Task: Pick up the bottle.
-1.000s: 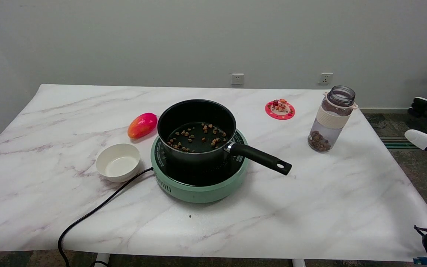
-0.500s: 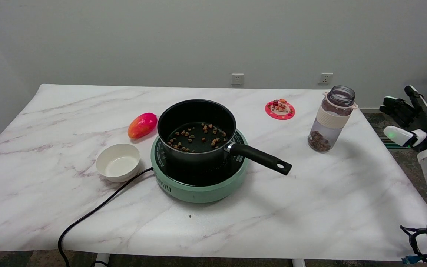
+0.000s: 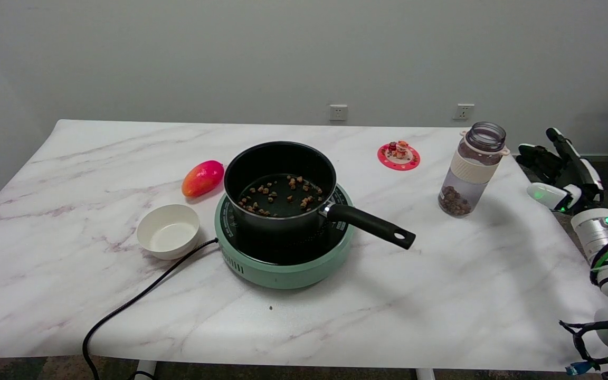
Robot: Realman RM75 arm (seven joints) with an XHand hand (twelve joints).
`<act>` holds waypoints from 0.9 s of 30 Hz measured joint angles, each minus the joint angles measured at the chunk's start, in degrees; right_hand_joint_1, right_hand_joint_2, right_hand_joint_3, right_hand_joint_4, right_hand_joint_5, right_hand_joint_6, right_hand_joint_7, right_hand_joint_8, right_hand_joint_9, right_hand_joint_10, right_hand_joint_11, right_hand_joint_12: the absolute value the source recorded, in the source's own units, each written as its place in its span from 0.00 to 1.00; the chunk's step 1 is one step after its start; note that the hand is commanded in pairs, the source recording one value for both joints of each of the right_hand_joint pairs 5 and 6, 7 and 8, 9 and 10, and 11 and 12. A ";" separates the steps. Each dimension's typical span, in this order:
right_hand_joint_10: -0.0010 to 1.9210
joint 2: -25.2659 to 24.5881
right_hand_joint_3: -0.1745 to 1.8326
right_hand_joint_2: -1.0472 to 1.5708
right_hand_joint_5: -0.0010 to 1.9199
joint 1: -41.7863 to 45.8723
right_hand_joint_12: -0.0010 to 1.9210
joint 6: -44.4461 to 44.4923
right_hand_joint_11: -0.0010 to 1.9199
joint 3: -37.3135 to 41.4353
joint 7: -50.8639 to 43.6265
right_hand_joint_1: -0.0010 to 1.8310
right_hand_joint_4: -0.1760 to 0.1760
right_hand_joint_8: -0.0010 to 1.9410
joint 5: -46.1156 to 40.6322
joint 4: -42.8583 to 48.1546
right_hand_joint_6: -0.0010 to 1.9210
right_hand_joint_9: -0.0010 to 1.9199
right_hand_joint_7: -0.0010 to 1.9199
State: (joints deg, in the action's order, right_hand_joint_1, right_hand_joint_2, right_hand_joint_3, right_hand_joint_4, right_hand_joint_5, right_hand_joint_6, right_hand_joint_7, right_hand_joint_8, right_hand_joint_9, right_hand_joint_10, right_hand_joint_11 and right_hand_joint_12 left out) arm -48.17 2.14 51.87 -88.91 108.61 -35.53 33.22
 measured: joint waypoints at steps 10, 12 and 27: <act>0.24 -0.48 0.69 0.12 0.05 -2.86 0.26 -1.25 0.26 -2.77 0.90 0.70 0.50 0.32 1.26 -0.83 0.05 0.24 0.33; 0.24 -0.60 0.68 0.12 0.06 -3.37 0.26 -1.27 0.26 -3.21 1.08 0.70 0.50 0.32 1.46 -1.08 0.06 0.24 0.33; 0.25 -1.06 0.66 0.12 0.07 -5.21 0.28 -0.96 0.28 -4.32 1.61 0.71 0.50 0.33 2.50 -2.28 0.07 0.25 0.34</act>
State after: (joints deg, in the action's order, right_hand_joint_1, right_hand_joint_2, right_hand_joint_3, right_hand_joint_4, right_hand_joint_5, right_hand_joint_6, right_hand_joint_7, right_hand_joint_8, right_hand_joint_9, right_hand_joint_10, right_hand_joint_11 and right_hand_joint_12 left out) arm -49.23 -3.07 50.91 -93.23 110.22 -33.03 30.93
